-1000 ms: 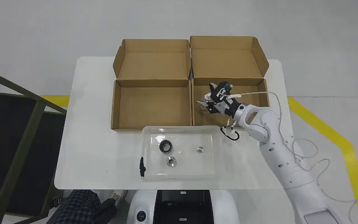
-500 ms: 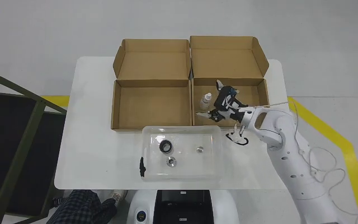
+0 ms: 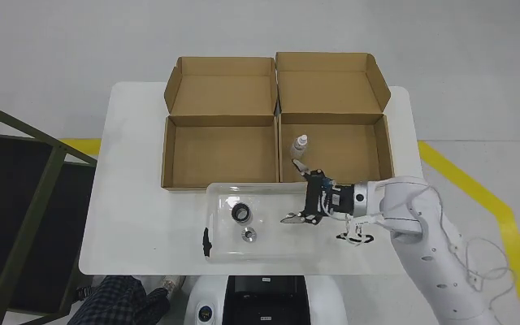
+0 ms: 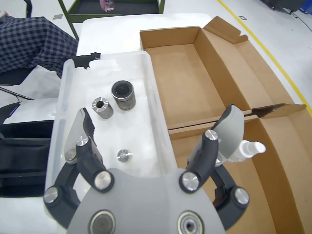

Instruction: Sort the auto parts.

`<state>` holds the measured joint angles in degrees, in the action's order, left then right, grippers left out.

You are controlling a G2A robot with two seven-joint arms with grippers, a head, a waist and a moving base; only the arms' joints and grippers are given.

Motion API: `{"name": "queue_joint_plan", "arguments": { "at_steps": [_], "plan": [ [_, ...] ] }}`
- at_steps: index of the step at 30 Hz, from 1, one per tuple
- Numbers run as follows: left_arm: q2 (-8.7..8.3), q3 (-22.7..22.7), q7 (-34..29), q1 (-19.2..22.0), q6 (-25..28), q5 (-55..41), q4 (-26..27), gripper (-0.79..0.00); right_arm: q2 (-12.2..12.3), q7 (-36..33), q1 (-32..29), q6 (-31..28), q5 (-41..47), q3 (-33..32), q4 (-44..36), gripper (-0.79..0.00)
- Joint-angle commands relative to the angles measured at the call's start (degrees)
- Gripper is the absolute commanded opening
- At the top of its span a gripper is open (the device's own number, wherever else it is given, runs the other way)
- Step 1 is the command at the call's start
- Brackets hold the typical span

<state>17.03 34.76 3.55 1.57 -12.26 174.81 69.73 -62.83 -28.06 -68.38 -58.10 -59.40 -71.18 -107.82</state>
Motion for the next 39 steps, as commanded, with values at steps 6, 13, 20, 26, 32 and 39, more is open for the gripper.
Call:
{"name": "queue_joint_plan", "arguments": {
  "at_steps": [6,13,20,26,32,39],
  "plan": [
    [0.0,0.0,0.0,0.0,0.0,0.0,0.0,0.0,2.0,-2.5,-2.3,0.1,0.5,1.3,-2.3,0.0],
    [0.0,0.0,0.0,0.0,0.0,0.0,0.0,0.0,4.0,-4.1,-3.8,0.1,-3.1,3.3,-4.6,0.0],
    [0.0,0.0,0.0,0.0,0.0,0.0,0.0,0.0,5.4,-4.4,-3.9,0.1,-8.0,4.6,-5.1,0.0],
    [0.0,0.0,0.0,0.0,0.0,0.0,0.0,0.0,5.7,-4.5,-3.8,0.4,-11.6,5.7,-4.6,0.0],
    [0.0,0.0,0.0,0.0,0.0,0.0,0.0,0.0,5.7,-3.9,-3.0,2.4,-15.0,6.8,-3.6,-0.043],
    [0.0,0.0,0.0,0.0,0.0,0.0,0.0,0.0,5.4,-3.5,-1.5,3.8,-16.9,9.4,-1.1,-0.215]
  ]
}}
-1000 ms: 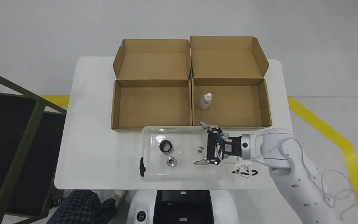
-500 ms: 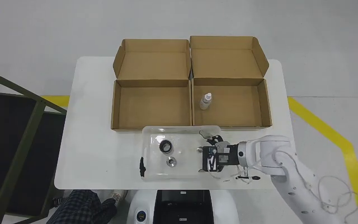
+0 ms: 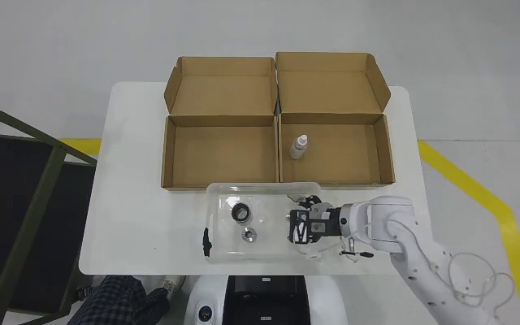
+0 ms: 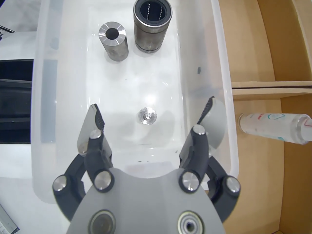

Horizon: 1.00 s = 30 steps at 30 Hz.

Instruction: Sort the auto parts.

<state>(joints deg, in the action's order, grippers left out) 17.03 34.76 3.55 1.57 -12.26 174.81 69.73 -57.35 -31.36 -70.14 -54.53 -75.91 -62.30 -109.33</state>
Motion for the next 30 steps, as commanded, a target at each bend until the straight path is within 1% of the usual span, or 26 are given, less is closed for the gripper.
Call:
{"name": "queue_joint_plan", "arguments": {
  "at_steps": [1,2,14,17,20,24,27,30],
  "plan": [
    [0.0,0.0,0.0,0.0,0.0,0.0,0.0,0.0,-0.1,-0.3,0.5,0.4,-0.6,0.9,0.6,-0.246],
    [0.0,0.0,0.0,0.0,0.0,0.0,0.0,0.0,-0.2,-0.3,0.7,0.6,-0.8,1.3,0.9,-0.262],
    [0.0,0.0,0.0,0.0,0.0,0.0,0.0,0.0,-0.4,-2.4,2.4,1.4,-2.1,4.0,2.9,-0.311],
    [0.0,0.0,0.0,0.0,0.0,0.0,0.0,0.0,-0.4,-2.6,2.8,1.7,-2.3,4.5,3.4,-0.339],
    [0.0,0.0,0.0,0.0,0.0,0.0,0.0,0.0,-0.5,-2.9,3.1,2.0,-2.7,5.0,3.7,-0.388],
    [0.0,0.0,0.0,0.0,0.0,0.0,0.0,0.0,-0.6,-3.7,3.5,2.8,-3.5,5.8,4.1,-0.425],
    [0.0,0.0,0.0,0.0,0.0,0.0,0.0,0.0,-0.7,-4.0,3.9,3.3,-3.7,6.2,4.3,-0.434],
    [0.0,0.0,0.0,0.0,0.0,0.0,0.0,0.0,-0.7,-4.2,4.2,3.4,-3.8,6.5,4.5,-0.471]
  ]
}}
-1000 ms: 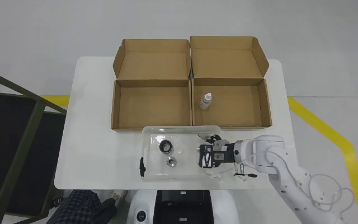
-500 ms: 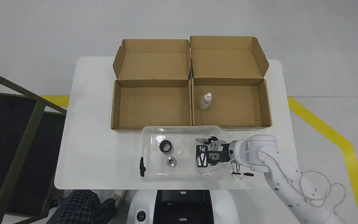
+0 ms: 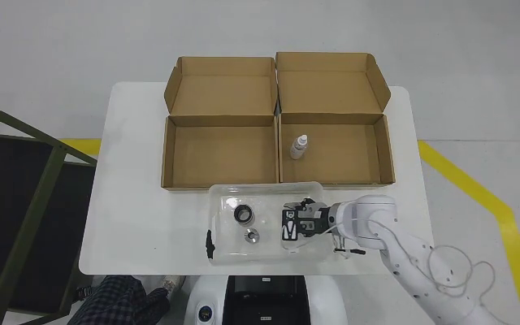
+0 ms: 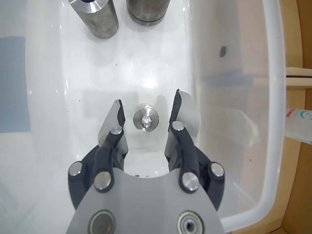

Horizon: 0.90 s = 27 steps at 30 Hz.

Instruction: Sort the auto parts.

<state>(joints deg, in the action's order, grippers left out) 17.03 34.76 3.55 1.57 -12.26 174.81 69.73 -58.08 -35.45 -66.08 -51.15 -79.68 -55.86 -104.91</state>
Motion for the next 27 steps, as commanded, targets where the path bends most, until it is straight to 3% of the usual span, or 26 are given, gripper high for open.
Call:
{"name": "queue_joint_plan", "arguments": {
  "at_steps": [1,5,17,27],
  "plan": [
    [0.0,0.0,0.0,0.0,0.0,0.0,0.0,0.0,0.0,-0.2,0.2,0.1,-0.1,0.2,0.0,-0.523],
    [0.0,0.0,0.0,0.0,0.0,0.0,0.0,0.0,-0.1,-0.7,0.5,0.2,-0.3,0.9,-0.1,-0.776],
    [0.0,0.0,0.0,0.0,0.0,0.0,0.0,0.0,-0.1,1.1,0.6,1.5,0.7,0.6,-2.4,-0.785],
    [0.0,0.0,0.0,0.0,0.0,0.0,0.0,0.0,0.0,8.0,-0.3,3.1,3.1,-1.0,-4.1,-0.785]
  ]
}}
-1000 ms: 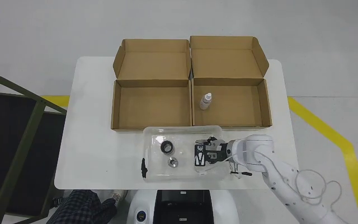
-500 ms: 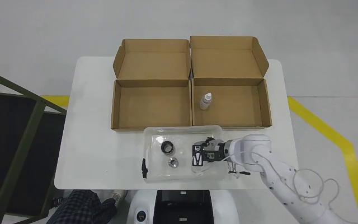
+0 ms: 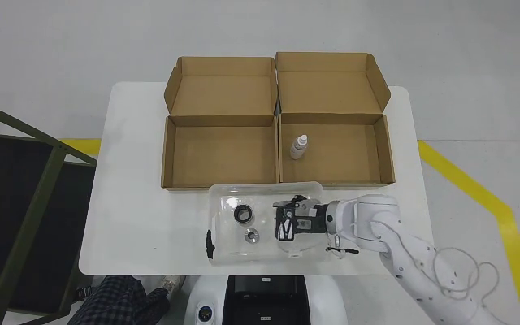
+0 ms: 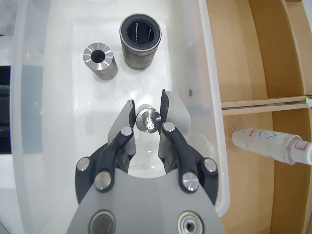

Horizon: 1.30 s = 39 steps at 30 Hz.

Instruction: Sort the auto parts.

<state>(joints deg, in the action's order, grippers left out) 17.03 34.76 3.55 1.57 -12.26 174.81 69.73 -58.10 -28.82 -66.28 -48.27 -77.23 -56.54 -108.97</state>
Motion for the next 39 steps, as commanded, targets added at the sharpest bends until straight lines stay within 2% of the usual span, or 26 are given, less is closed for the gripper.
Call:
{"name": "queue_joint_plan", "arguments": {
  "at_steps": [1,20,34,39],
  "plan": [
    [0.0,0.0,0.0,0.0,0.0,0.0,0.0,0.0,0.0,2.3,-0.2,0.4,1.0,-0.6,-0.2,-0.785],
    [0.0,0.0,0.0,0.0,0.0,0.0,0.0,0.0,-0.4,24.8,-3.3,10.3,7.9,-7.1,-4.0,-0.785],
    [0.0,0.0,0.0,0.0,0.0,0.0,0.0,0.0,-0.6,40.3,-5.8,10.8,9.9,-11.4,-4.2,-0.785],
    [0.0,0.0,0.0,0.0,0.0,0.0,0.0,0.0,-0.6,43.3,-6.6,11.0,9.9,-13.3,-4.5,-0.785]
  ]
}}
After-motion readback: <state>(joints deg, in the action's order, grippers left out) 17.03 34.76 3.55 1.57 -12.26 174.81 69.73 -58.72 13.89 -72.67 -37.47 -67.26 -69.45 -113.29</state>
